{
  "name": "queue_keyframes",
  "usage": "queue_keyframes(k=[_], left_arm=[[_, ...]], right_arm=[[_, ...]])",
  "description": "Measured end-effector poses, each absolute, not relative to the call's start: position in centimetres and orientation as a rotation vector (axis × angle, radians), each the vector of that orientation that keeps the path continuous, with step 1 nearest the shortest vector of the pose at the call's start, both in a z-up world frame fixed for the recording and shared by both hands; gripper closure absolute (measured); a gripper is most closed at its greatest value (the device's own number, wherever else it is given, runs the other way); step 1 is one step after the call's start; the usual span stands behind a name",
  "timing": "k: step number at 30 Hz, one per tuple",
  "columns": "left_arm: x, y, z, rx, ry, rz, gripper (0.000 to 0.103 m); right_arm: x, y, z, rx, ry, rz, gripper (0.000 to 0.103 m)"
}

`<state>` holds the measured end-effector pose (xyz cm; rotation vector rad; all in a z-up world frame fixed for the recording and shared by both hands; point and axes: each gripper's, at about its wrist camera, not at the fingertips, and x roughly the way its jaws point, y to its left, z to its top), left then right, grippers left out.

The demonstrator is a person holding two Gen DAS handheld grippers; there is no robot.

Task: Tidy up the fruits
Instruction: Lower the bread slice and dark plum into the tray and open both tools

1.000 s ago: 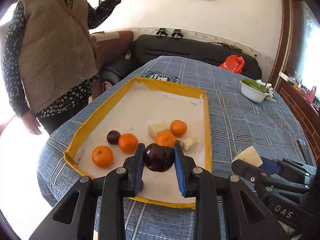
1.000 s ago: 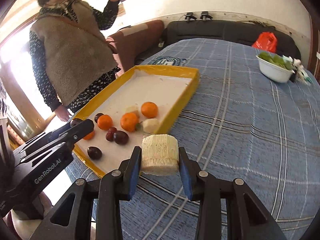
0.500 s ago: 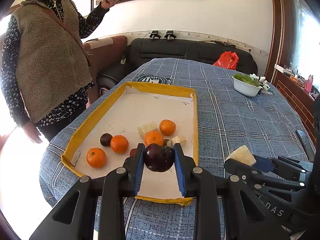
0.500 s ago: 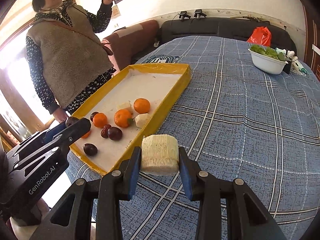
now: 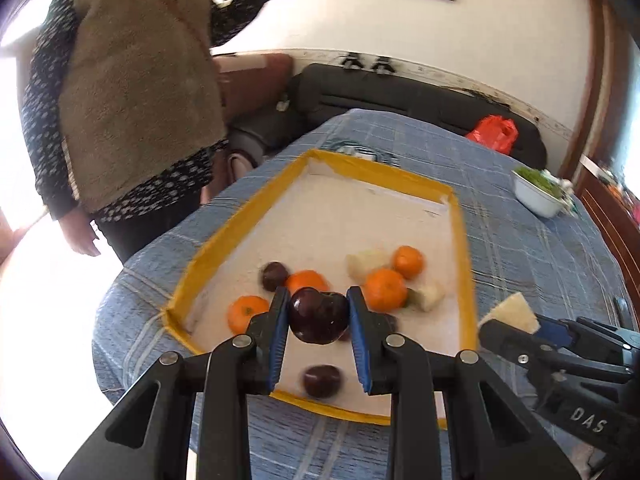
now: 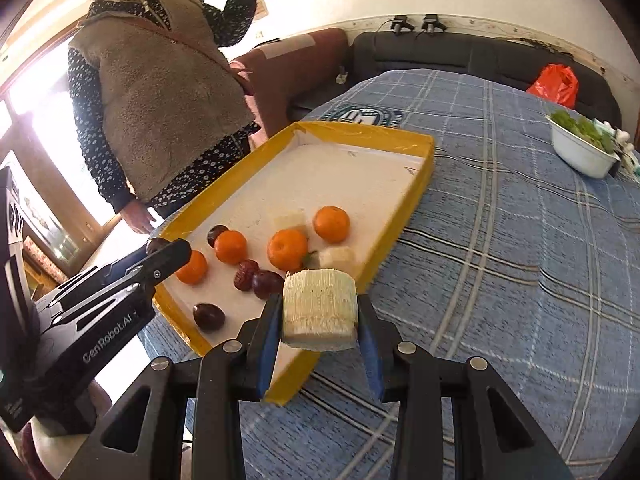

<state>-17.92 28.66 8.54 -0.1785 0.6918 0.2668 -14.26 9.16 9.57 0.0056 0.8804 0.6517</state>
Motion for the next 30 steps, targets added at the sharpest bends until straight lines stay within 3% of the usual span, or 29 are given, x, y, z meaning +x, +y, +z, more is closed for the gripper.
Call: queue_keyframes(k=[9,17,25,30], left_arm=[[-19.1,33.0,8.9,-0.245,0.671,0.359,0.075],[-19.0,33.4,8.5,-0.259,0.684,0.342,0.075],[-18.7,33.7,8.3,-0.273,0.682,0.338,0.075],[-19.1,33.7,8.7,-0.269,0.677,0.341,0.075]], right_arm=[[-10.4,17.1,7.2,-0.055,1.017,0.785,0.062],[-7.1,17.0,8.7,-0.109,0.955,0.638,0.063],[-11.6,17.5,8.5,-0.091,1.045,0.838,0.062],[-10.2,19.1,7.3,-0.137,1.032,0.762,0.063]])
